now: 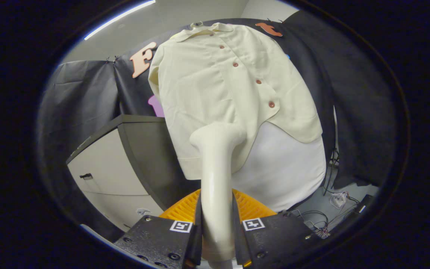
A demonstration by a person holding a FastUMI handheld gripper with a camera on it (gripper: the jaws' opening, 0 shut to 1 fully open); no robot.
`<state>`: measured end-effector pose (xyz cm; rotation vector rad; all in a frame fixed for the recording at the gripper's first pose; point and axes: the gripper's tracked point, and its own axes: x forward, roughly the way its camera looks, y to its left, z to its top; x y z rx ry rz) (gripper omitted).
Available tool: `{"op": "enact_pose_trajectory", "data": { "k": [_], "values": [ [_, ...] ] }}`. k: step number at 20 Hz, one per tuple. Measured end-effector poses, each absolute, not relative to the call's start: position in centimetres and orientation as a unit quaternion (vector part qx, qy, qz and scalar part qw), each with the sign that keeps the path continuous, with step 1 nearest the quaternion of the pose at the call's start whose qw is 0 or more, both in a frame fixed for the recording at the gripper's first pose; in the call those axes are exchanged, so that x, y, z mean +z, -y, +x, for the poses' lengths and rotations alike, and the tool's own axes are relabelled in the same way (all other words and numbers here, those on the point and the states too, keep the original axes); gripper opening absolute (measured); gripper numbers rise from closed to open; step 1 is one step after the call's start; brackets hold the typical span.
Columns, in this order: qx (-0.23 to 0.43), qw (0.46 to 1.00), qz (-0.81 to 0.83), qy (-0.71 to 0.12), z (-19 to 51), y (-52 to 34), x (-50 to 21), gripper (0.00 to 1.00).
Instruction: Iron the clothes twice with a garment steamer, once on the left side and once on the right side.
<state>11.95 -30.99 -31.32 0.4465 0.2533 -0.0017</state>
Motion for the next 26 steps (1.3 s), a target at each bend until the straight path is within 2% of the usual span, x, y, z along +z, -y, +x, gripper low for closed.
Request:
{"op": "enact_pose_trajectory", "data": {
  "k": [12,26],
  "values": [
    [-0.008,0.979,0.204,-0.027,14.2,36.4,-17.5,0.34],
    [-0.094,0.975,0.186,0.072,23.0,49.7,-3.5,0.34]
  ]
}}
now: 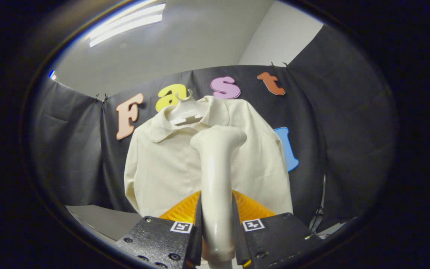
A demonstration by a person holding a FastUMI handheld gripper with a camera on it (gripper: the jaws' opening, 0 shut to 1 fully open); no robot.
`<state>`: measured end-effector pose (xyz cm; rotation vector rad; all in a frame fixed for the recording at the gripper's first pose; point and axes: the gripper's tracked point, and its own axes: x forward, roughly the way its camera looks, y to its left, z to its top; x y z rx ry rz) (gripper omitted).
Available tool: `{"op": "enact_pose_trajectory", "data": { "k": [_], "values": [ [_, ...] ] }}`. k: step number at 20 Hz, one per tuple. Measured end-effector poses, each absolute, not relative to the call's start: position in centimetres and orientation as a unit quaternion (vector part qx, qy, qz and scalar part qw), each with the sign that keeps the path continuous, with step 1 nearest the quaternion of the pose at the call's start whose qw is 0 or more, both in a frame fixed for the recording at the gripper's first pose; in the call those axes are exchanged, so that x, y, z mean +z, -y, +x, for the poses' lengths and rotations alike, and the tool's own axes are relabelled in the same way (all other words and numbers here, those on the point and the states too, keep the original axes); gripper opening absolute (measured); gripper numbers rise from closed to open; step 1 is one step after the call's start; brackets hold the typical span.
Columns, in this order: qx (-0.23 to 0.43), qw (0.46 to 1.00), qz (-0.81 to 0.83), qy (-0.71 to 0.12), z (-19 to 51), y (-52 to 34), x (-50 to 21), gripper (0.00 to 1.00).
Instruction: Iron the clothes twice with a garment steamer, once on the left side and once on the right side.
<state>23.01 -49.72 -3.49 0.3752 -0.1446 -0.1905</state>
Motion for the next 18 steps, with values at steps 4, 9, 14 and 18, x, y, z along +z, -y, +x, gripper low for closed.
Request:
{"op": "enact_pose_trajectory", "data": {
  "k": [4,9,14,18],
  "values": [
    [-0.103,0.972,0.191,0.09,25.5,51.9,-2.3,0.34],
    [-0.109,0.971,0.197,0.079,27.9,53.2,-4.1,0.34],
    [-0.102,0.973,0.197,0.068,27.8,53.3,-6.7,0.34],
    [-0.103,0.97,0.211,0.059,27.3,53.2,-9.0,0.34]
  ]
}}
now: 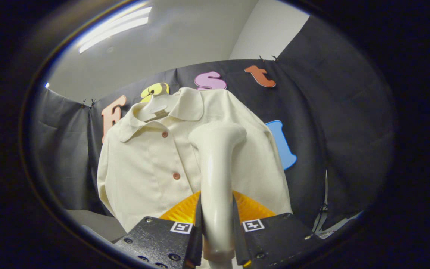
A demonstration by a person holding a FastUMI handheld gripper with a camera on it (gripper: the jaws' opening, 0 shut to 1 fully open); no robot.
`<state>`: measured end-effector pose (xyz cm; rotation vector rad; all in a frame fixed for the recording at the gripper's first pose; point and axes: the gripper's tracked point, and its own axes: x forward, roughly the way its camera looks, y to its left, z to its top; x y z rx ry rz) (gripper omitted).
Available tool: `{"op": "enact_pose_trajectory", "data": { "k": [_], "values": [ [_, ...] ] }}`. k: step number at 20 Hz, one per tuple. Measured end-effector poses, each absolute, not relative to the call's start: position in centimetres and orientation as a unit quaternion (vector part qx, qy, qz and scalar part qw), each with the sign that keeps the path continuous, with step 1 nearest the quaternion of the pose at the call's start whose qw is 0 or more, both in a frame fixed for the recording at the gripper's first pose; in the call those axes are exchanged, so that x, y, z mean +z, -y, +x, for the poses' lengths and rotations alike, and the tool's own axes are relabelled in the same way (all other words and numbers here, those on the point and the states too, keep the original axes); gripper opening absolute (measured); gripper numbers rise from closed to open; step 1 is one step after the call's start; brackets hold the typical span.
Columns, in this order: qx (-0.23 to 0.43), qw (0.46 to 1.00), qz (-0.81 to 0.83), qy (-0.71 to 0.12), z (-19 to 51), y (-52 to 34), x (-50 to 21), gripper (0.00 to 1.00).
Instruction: Iron the clothes twice with a garment steamer, once on the left side and once on the right side.
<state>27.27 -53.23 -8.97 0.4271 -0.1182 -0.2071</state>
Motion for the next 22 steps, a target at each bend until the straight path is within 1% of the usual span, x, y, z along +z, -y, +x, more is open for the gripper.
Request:
{"op": "enact_pose_trajectory", "data": {
  "k": [6,13,22],
  "values": [
    [-0.101,0.967,0.232,0.035,26.0,52.8,-14.0,0.34],
    [-0.108,0.961,0.255,-0.01,24.2,52.0,-21.1,0.34],
    [-0.114,0.95,0.285,-0.055,22.1,50.8,-27.8,0.34]
  ]
}}
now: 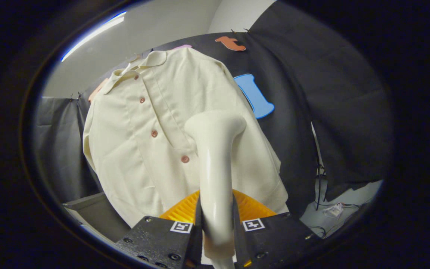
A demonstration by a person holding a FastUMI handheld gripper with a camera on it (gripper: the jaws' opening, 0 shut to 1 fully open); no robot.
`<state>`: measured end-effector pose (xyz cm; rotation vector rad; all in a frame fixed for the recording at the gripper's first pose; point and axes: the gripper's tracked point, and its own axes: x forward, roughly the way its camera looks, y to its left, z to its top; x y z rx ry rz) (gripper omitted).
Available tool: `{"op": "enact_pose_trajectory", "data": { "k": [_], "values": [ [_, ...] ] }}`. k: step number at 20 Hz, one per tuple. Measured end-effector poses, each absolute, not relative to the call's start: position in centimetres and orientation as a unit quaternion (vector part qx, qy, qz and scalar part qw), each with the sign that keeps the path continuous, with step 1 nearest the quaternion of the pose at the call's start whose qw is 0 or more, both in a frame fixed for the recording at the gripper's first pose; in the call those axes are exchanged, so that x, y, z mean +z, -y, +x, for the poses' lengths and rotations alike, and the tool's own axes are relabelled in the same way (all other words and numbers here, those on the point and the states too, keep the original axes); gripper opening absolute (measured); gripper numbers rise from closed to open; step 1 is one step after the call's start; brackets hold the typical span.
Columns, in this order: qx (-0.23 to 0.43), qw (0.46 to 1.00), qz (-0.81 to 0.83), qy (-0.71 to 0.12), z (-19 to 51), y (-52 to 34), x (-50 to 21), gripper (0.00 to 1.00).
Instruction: Iron the clothes twice with a garment steamer, once on the left side and once on the right side.
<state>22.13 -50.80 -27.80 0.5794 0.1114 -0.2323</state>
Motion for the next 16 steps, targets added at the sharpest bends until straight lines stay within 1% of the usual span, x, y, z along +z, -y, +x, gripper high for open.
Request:
{"op": "enact_pose_trajectory", "data": {
  "k": [6,16],
  "values": [
    [-0.128,0.937,0.313,-0.085,20.6,50.0,-31.6,0.34],
    [-0.152,0.921,0.339,-0.115,17.5,48.5,-34.1,0.34]
  ]
}}
